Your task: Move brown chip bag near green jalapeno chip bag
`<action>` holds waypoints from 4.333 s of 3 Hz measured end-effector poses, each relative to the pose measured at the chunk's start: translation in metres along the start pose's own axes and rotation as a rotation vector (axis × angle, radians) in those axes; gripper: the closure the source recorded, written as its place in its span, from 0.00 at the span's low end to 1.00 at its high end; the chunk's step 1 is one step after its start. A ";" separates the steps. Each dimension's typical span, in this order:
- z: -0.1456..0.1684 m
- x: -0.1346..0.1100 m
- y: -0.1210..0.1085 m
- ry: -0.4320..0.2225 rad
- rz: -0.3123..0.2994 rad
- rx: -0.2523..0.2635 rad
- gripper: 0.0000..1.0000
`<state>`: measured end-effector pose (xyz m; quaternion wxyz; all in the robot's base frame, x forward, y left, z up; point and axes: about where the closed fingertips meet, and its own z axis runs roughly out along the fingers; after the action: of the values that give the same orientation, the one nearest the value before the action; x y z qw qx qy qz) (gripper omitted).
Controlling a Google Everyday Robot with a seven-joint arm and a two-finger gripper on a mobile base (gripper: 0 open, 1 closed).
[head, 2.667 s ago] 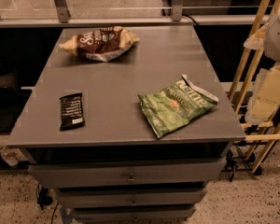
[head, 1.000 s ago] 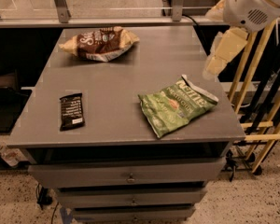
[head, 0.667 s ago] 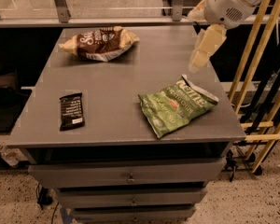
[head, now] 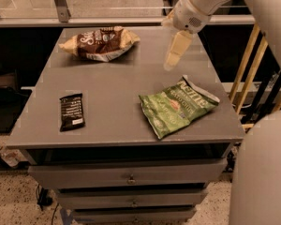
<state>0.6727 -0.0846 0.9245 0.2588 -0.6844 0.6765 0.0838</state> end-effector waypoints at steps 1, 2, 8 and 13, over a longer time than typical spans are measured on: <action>0.028 -0.013 -0.016 -0.033 -0.017 0.036 0.00; 0.038 -0.028 -0.030 -0.101 -0.024 0.092 0.00; 0.080 -0.073 -0.080 -0.225 -0.131 0.282 0.00; 0.130 -0.109 -0.098 -0.302 -0.206 0.225 0.68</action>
Offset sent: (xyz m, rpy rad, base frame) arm 0.0506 0.0568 -0.0032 0.1889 -0.1819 -0.0107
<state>0.7903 0.0674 0.8875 0.4393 -0.6965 0.5614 0.0823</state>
